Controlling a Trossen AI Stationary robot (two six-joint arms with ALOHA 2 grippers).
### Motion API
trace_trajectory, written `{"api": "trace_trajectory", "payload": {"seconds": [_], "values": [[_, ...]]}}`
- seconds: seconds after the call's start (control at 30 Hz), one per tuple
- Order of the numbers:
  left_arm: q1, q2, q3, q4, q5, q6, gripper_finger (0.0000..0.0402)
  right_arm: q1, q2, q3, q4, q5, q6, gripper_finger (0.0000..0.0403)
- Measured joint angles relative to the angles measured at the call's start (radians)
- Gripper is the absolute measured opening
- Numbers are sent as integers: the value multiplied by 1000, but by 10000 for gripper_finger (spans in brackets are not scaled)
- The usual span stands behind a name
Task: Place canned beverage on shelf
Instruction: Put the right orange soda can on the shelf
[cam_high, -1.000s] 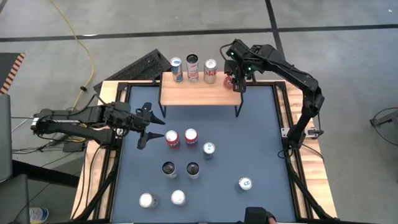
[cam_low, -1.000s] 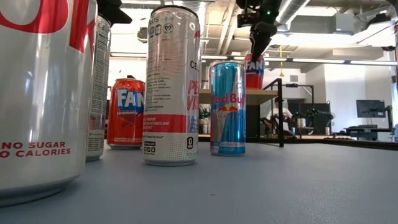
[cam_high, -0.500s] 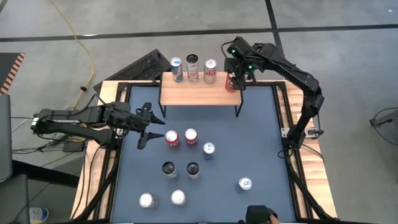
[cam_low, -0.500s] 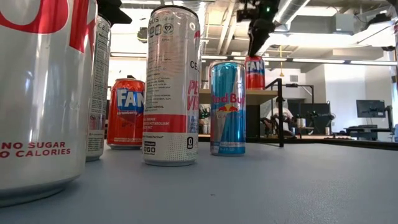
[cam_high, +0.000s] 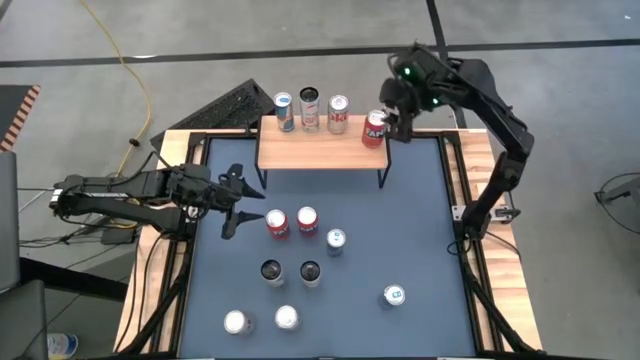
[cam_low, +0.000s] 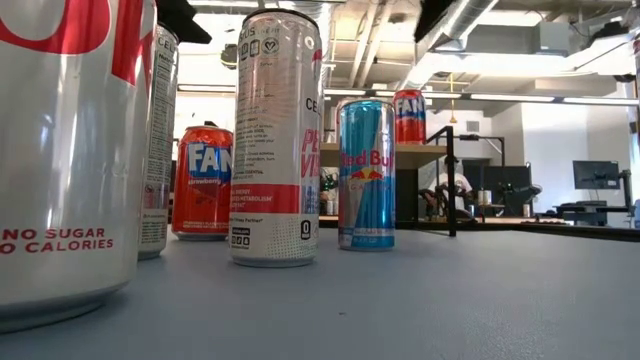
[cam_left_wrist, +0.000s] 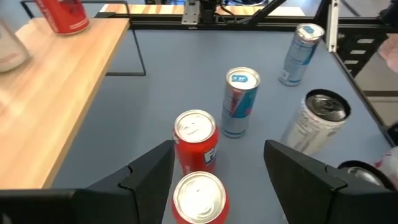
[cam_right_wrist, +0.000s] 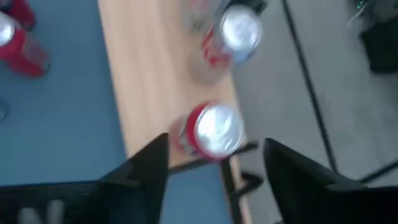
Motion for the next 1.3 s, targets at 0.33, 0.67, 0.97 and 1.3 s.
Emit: {"api": "trace_trajectory", "payload": {"seconds": [0.33, 0.67, 0.97, 1.3], "values": [[0, 0, 0, 2, -2, 8, 238, 27, -499, -760, 494, -36, 175, 14], [0, 0, 0, 29, -11, -33, 238, 57, -763, -1456, 1248, 38, 327, 1], [0, 0, 0, 29, -40, -50, 238, 43, -666, -1511, 1312, 111, 309, 0], [0, 0, 0, 27, -43, -49, 238, -35, -559, -1511, 1371, 93, 293, 0]]}}
